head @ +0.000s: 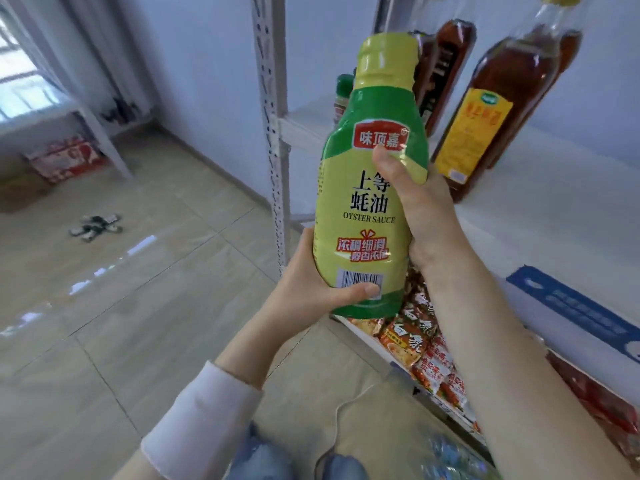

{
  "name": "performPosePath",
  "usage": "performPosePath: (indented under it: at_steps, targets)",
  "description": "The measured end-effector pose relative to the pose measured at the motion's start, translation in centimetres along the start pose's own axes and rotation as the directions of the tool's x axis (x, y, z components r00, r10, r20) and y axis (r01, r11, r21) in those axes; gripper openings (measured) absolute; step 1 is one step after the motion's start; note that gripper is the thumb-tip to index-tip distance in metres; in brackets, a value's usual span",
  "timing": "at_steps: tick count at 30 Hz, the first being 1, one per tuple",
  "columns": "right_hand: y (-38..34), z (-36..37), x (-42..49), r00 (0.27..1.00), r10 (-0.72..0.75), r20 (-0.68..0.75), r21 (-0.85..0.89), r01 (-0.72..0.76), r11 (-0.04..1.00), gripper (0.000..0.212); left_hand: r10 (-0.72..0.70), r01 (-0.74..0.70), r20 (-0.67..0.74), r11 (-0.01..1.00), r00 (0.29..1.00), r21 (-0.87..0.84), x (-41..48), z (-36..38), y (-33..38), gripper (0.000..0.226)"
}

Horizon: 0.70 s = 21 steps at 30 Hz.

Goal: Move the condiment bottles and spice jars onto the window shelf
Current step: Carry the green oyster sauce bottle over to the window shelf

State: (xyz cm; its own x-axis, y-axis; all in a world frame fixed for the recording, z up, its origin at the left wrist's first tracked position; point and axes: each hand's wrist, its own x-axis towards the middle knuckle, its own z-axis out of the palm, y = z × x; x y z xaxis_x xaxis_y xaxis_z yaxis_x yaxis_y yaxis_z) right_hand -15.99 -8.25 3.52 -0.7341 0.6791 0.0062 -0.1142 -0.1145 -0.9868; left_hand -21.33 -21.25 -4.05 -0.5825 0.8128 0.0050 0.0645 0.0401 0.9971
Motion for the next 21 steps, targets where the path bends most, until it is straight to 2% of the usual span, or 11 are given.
performPosePath:
  at_steps: [2,7,12,15,21]
  targets:
    - [0.9,4.5,1.0,0.998,0.028,0.063,-0.012,-0.027,1.000,0.056,-0.014,0.013,-0.067,1.000,0.998,-0.014,-0.7,-4.1,-0.6,0.092]
    - [4.1,18.8,3.6,0.970,0.102,0.219,-0.048,-0.093,0.994,0.053,-0.040,0.028,-0.254,0.998,0.966,-0.050,-2.9,-17.3,-2.5,0.090]
    - [7.8,32.1,5.0,0.914,0.195,0.356,-0.111,-0.166,0.980,0.071,-0.101,0.082,-0.396,0.995,0.913,-0.065,-6.0,-29.3,-4.9,0.082]
    - [9.6,38.2,6.0,0.876,0.238,0.420,-0.133,-0.201,0.971,0.068,-0.121,0.101,-0.450,0.993,0.885,-0.069,-7.0,-34.6,-6.1,0.081]
    - [12.7,47.7,10.5,0.847,0.265,0.460,-0.173,-0.207,0.963,0.052,-0.147,0.108,-0.528,0.989,0.837,-0.104,-5.1,-43.5,-8.5,0.086]
